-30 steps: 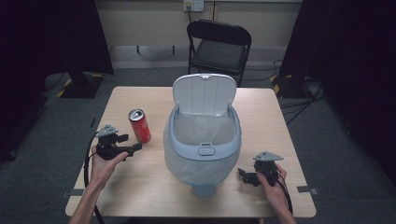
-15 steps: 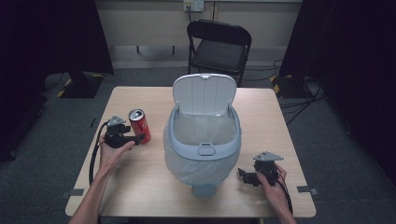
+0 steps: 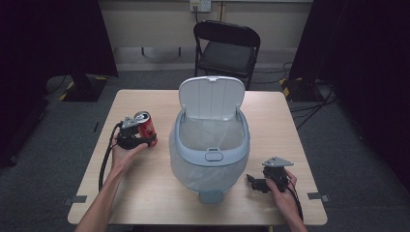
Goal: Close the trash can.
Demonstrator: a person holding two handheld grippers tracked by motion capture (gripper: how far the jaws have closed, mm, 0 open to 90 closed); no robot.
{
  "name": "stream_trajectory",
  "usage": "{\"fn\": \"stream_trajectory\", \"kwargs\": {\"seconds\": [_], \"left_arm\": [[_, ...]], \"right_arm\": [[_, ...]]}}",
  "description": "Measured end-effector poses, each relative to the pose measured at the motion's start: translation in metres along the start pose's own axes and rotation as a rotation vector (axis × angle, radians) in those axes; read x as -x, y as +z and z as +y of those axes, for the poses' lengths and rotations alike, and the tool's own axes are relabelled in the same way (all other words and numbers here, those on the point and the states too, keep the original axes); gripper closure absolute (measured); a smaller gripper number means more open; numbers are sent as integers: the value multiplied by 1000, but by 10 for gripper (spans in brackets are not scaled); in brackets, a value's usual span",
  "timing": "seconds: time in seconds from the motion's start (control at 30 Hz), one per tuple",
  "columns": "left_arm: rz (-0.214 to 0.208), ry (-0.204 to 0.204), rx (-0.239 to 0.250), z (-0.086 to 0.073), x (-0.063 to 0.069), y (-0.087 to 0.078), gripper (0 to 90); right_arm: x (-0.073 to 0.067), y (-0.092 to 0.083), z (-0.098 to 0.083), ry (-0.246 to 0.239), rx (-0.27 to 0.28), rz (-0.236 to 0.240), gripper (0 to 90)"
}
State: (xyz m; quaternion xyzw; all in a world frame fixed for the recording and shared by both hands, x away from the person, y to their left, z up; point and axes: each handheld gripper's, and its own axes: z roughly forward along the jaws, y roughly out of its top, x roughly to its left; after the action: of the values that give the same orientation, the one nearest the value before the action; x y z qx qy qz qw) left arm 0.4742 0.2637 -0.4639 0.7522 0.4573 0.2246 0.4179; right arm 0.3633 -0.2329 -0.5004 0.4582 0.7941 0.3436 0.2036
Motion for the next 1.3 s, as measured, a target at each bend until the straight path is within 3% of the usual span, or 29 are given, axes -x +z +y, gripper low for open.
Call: {"fn": "stream_trajectory", "kwargs": {"seconds": [0.27, 0.43, 0.5, 0.6, 0.67, 0.77, 0.8, 0.9, 0.97, 1.07, 1.17, 1.3], "left_arm": [[-21, 13, 5, 2, 6, -2, 339], [-45, -18, 32, 3, 8, -12, 341], [-60, -53, 58, 1, 8, -22, 342], [-62, -45, 40, 0, 9, -28, 342], [-96, -51, 51, -1, 9, -36, 343], [-97, -35, 47, 0, 10, -41, 343], [-124, -44, 61, 3, 11, -47, 343], [-139, -33, 76, 6, 14, -55, 343], [-172, -39, 114, 11, 15, -69, 343], [-165, -36, 120, 13, 17, -76, 343], [-185, -26, 129, 16, 22, -83, 343], [-188, 5, 144, 23, 30, -93, 343]], "right_arm": [[1, 1, 1, -2, 2, 7, 113], [1, 1, 1, -3, 2, 6, 113], [1, 1, 1, -3, 2, 6, 113], [1, 1, 1, -4, 2, 6, 113], [1, 1, 1, -4, 2, 6, 113], [1, 1, 1, -4, 2, 6, 113], [1, 1, 1, -4, 3, 7, 113], [1, 1, 1, -4, 3, 7, 113], [1, 1, 1, -4, 2, 8, 113], [1, 1, 1, -4, 3, 7, 113], [1, 1, 1, -4, 3, 7, 113], [1, 1, 1, -4, 2, 7, 113]]}}
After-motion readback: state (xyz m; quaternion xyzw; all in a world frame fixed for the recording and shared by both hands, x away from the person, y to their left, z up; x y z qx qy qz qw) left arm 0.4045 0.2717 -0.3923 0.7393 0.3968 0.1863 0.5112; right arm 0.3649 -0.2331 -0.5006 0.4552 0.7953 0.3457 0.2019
